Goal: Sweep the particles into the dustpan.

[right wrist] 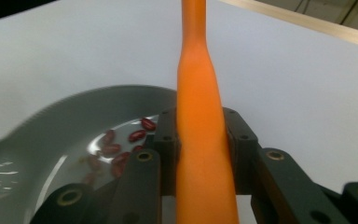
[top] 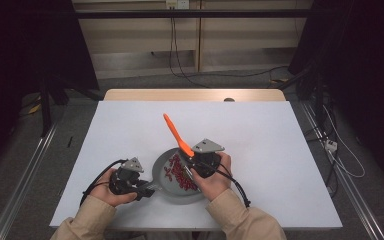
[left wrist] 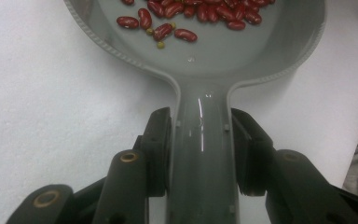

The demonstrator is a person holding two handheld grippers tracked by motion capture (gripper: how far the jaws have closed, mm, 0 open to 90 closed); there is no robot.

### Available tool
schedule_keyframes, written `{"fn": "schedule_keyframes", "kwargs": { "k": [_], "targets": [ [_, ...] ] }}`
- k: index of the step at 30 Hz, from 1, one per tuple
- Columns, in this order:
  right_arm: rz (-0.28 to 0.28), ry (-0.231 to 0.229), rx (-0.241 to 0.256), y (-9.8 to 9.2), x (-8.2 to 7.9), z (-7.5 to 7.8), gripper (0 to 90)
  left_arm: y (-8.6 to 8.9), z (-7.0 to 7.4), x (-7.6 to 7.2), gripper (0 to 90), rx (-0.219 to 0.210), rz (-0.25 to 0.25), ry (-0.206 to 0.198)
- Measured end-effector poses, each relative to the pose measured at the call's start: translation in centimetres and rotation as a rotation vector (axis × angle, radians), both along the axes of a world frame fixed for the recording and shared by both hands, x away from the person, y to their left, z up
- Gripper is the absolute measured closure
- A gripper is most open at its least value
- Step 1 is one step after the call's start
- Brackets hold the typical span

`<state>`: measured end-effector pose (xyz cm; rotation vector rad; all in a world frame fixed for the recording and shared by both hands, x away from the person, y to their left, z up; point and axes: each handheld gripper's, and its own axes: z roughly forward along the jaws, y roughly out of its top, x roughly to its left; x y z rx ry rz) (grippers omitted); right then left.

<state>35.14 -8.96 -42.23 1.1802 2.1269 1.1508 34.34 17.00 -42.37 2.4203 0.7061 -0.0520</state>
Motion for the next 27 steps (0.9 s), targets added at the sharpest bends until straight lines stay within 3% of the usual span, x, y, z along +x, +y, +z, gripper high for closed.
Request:
{"fn": "schedule_keyframes", "kwargs": {
  "k": [5, 10, 16, 19, 23, 26, 27],
  "targets": [
    [0.011, -0.027, 0.020, -0.2, 0.2, 1.0, 71.3, 0.0, 0.0, 0.0, 62.1, -0.004, 0.009, -0.004],
    [-0.047, -0.042, 0.032, -2.5, 1.1, 1.8, 71.2, -0.1, -0.1, 0.2, 62.0, -0.008, 0.009, -0.006],
    [-0.101, -0.035, 0.029, -4.9, 1.8, 1.5, 71.2, -0.3, 0.0, -0.2, 56.8, -0.005, 0.011, -0.038],
    [-0.106, -0.023, 0.026, -5.2, 1.7, 1.1, 71.2, -0.9, 0.2, -0.2, 53.3, 0.020, -0.011, -0.044],
    [-0.097, -0.010, 0.024, -5.3, 1.4, 0.7, 71.2, -1.8, 0.0, 0.2, 56.5, 0.029, -0.011, -0.057],
    [-0.098, -0.012, 0.023, -5.6, 1.3, 0.7, 71.2, -2.3, -0.5, 0.2, 62.3, 0.070, -0.022, -0.076],
    [-0.097, -0.010, 0.021, -5.7, 1.3, 0.7, 71.2, -2.4, -0.5, 0.1, 62.8, 0.064, -0.008, -0.082]
  ]
}}
